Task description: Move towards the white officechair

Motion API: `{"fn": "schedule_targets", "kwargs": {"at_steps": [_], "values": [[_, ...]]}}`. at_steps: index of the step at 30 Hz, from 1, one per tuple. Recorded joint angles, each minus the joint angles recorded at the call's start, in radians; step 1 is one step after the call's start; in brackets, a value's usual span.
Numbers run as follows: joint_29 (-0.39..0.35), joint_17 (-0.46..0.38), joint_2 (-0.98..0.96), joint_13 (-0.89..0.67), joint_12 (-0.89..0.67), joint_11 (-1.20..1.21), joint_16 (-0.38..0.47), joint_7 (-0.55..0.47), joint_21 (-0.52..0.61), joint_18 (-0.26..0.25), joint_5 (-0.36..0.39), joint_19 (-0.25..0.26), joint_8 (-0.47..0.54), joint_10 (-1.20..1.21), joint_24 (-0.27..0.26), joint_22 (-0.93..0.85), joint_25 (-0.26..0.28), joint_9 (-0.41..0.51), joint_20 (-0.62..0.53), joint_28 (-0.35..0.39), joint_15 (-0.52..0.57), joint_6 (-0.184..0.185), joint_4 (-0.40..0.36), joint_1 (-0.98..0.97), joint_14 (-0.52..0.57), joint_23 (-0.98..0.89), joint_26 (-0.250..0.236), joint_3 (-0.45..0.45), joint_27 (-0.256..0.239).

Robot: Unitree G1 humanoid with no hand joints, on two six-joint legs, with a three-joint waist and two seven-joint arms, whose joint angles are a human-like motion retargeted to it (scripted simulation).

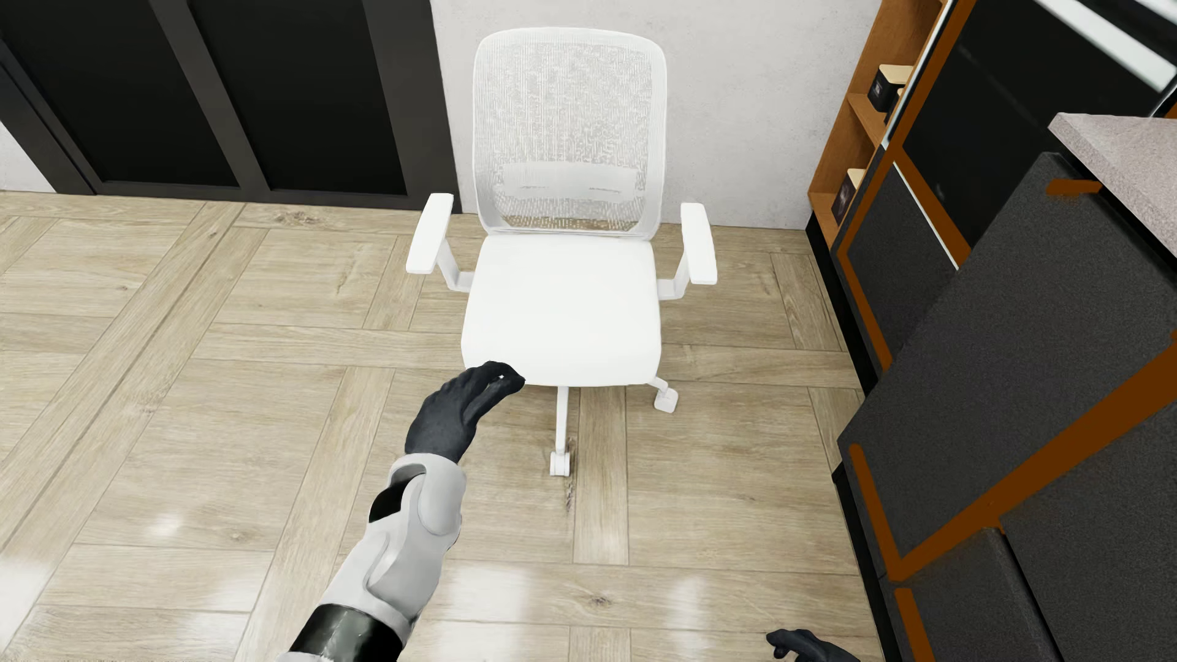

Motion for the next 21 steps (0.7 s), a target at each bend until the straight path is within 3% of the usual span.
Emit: {"fn": "schedule_targets", "kwargs": {"at_steps": [1,3,5,7,8,9,11,13,15,17,20,21], "values": [[-0.015,-0.009,0.023,0.022,-0.047,-0.029,0.012,-0.021,-0.027,-0.01,-0.009,-0.008,-0.011,-0.018,-0.015,-0.046,-0.002,-0.002,-0.023,-0.003,-0.031,0.001,-0.009,0.003,0.0,-0.013,-0.019,-0.005,0.007],[-0.09,0.033,0.027,0.054,-0.096,-0.055,0.038,-0.07,-0.12,-0.034,-0.019,-0.07,-0.103,-0.032,-0.081,-0.083,0.046,-0.002,-0.035,-0.006,-0.026,0.01,-0.009,-0.019,0.018,-0.007,-0.025,-0.014,0.041],[-0.122,0.086,0.052,0.058,-0.08,-0.146,0.063,-0.112,-0.172,-0.068,0.004,-0.095,-0.152,-0.05,-0.109,-0.074,0.091,0.0,-0.034,-0.019,-0.003,0.033,0.009,-0.047,0.044,0.031,0.031,-0.022,0.078],[-0.088,0.105,0.082,0.067,-0.053,-0.232,0.077,-0.124,-0.156,-0.114,0.014,-0.1,-0.207,-0.074,-0.062,0.0,0.073,0.0,-0.076,-0.045,0.017,0.062,0.027,-0.061,0.037,0.047,0.11,-0.018,0.077],[-0.072,0.107,0.089,0.069,-0.029,-0.251,0.079,-0.081,-0.146,-0.118,0.019,-0.099,-0.221,-0.043,-0.023,0.063,0.062,0.0,-0.107,-0.078,0.021,0.075,0.054,-0.073,-0.008,0.051,0.154,-0.015,0.07],[-0.059,0.107,0.091,0.067,0.004,-0.262,0.08,-0.029,-0.138,-0.069,0.026,-0.096,-0.222,0.03,0.021,0.133,0.057,0.0,-0.14,-0.128,0.021,0.086,0.084,-0.078,-0.072,0.056,0.196,-0.011,0.067],[-0.047,0.105,0.096,0.058,0.096,-0.286,0.069,0.058,-0.132,-0.033,0.047,-0.075,-0.213,0.162,0.063,0.261,0.046,-0.004,-0.176,-0.211,0.018,0.102,0.149,-0.054,-0.098,0.05,0.245,-0.005,0.064],[-0.063,0.114,0.098,0.05,0.216,-0.303,0.03,0.12,-0.159,-0.032,0.068,-0.053,-0.188,0.066,-0.011,0.365,0.056,-0.013,-0.128,-0.227,0.009,0.114,0.173,0.042,-0.163,0.024,0.262,0.001,0.059],[-0.106,0.119,0.106,0.068,0.316,-0.309,-0.022,0.177,-0.207,-0.03,0.082,-0.074,-0.151,-0.066,-0.096,0.465,0.088,-0.022,-0.068,-0.211,0.012,0.122,0.173,0.137,-0.177,0.012,0.298,0.006,0.034],[-0.138,0.139,0.117,0.078,0.365,-0.308,-0.066,0.194,-0.266,-0.03,0.082,-0.088,-0.14,-0.145,-0.114,0.565,0.109,-0.028,-0.092,-0.207,0.011,0.12,0.159,0.188,-0.155,0.034,0.326,0.011,0.034],[-0.126,0.182,0.136,0.086,0.39,-0.312,-0.073,0.186,-0.326,-0.031,0.078,-0.1,-0.149,-0.148,-0.123,0.607,0.114,-0.03,-0.134,-0.283,0.017,0.113,0.155,0.198,-0.16,0.083,0.31,0.021,0.055],[-0.111,0.19,0.143,0.084,0.391,-0.314,-0.071,0.182,-0.325,-0.032,0.078,-0.103,-0.153,-0.137,-0.132,0.595,0.101,-0.029,-0.123,-0.273,0.017,0.111,0.156,0.197,-0.166,0.107,0.304,0.026,0.061]]}}
